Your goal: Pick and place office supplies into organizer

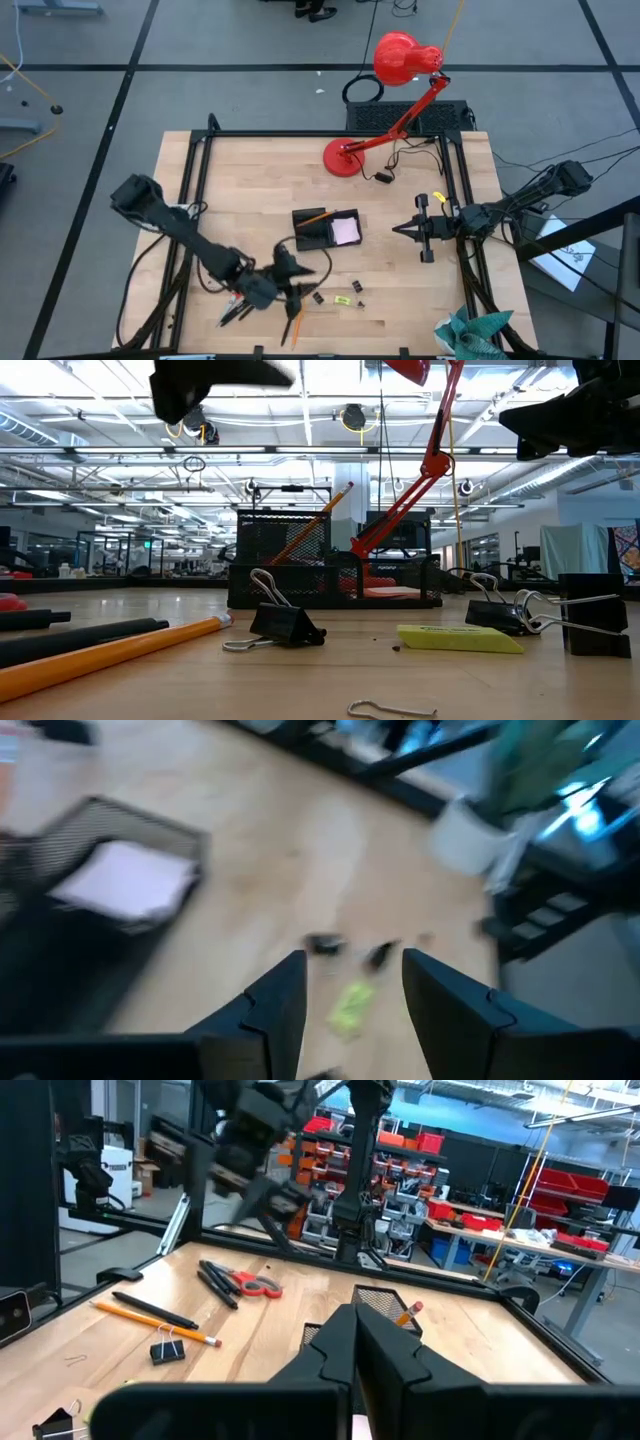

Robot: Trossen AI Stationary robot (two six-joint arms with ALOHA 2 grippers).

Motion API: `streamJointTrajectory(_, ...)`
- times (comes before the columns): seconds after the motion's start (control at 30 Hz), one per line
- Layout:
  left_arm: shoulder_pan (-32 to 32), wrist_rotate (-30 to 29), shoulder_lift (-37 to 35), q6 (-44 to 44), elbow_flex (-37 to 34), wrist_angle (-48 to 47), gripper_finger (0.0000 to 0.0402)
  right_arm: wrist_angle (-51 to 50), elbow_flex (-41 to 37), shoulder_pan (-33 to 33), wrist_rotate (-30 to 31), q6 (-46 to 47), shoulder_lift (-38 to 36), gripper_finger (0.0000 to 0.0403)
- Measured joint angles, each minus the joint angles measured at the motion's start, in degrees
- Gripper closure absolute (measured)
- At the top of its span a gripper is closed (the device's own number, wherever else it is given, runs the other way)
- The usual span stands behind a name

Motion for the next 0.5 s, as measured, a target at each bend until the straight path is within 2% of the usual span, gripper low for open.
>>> streamJointTrajectory(0.17,-1.5,0.6,5.0,4.6,0.0,16.4,0.0231,0.0,0.0,0.0,0.0,-1.2,0.0,0.0399)
streamJointTrajectory(0.27,-2.2,4.3,6.7,6.0,0.0,22.4,0.0231,0.6,0.0,0.0,0.0,-2.2,0.0,0.0399)
streamJointTrajectory(0.43,-3.6,3.6,9.4,-6.9,0.3,18.9,0.0231,0.9,0.0,0.0,-0.1,-2.3,0.0,0.0399)
streamJointTrajectory(0.5,-4.4,3.0,11.6,-11.7,2.6,13.4,0.0231,0.8,0.0,0.0,-0.2,-1.3,0.0,0.0399)
